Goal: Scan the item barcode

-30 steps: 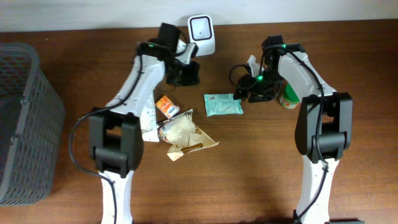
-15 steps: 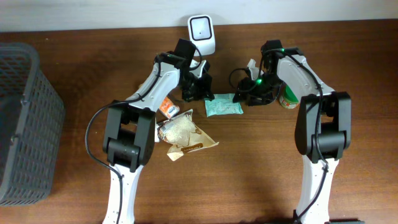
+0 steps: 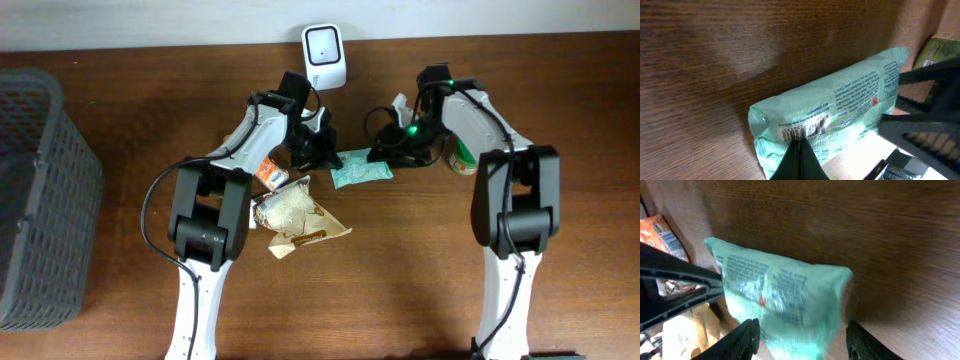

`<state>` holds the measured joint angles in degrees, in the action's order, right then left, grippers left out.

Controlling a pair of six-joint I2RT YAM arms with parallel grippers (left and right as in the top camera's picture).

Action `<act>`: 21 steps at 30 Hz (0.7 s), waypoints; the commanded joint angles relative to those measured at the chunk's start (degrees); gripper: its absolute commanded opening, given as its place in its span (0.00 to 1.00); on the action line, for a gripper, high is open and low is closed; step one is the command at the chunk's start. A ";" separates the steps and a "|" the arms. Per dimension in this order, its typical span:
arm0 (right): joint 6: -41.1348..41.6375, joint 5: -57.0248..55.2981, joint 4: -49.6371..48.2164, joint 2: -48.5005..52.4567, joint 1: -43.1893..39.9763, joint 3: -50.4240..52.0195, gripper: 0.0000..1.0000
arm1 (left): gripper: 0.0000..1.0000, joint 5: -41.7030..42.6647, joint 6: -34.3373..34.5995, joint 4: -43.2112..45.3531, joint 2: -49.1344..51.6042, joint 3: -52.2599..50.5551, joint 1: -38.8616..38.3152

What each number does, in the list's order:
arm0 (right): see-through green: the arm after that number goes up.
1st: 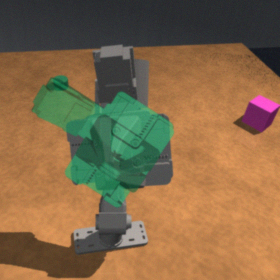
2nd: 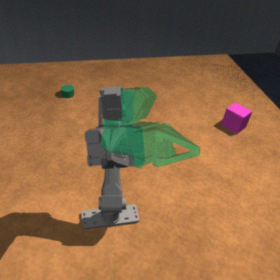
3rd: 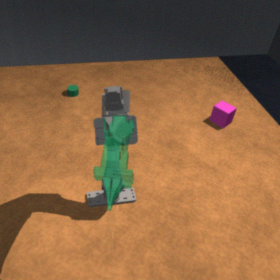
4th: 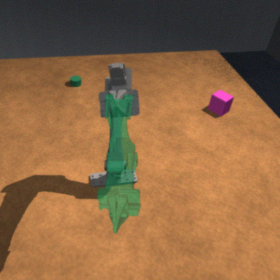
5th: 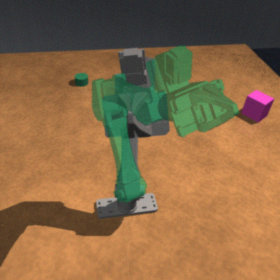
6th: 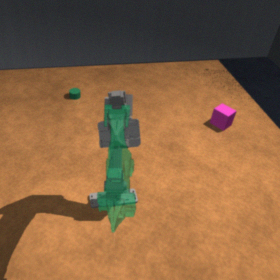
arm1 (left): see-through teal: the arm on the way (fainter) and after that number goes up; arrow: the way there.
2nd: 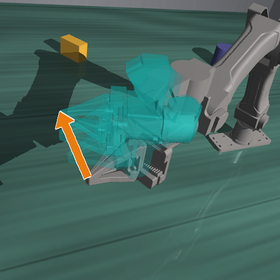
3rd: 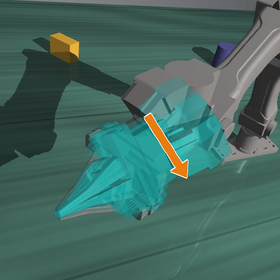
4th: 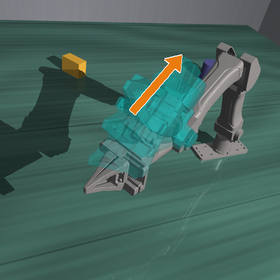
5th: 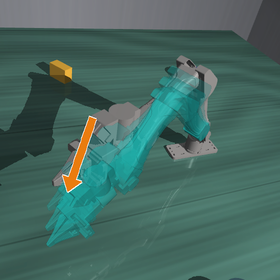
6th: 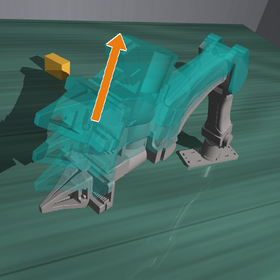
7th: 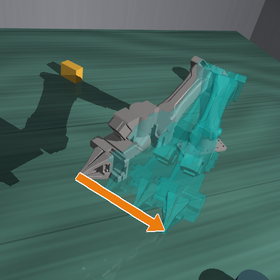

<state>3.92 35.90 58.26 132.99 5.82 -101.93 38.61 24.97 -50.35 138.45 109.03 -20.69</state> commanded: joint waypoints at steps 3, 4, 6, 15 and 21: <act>-0.07 5.99 -1.57 4.13 2.43 0.52 0.48 | 0.00 -4.37 0.70 0.00 4.48 -1.22 -0.59; -0.11 6.62 -1.75 4.15 2.43 0.52 0.46 | 0.00 -4.35 0.70 0.02 4.48 -1.25 -0.59; -0.28 6.99 -1.77 4.15 2.43 0.52 0.38 | 0.00 -4.42 0.70 0.04 4.48 -1.25 -0.59; -0.57 7.23 -1.92 3.26 1.99 0.22 0.10 | 0.00 -2.89 -1.77 -0.55 4.17 -0.39 -0.28; -5.66 11.34 3.02 -4.61 0.02 -3.21 0.04 | 0.01 -7.39 -9.62 -2.91 -8.15 6.36 4.96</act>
<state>0.75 43.35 60.86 134.17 6.31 -102.83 35.79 19.59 -53.32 138.32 111.81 -18.31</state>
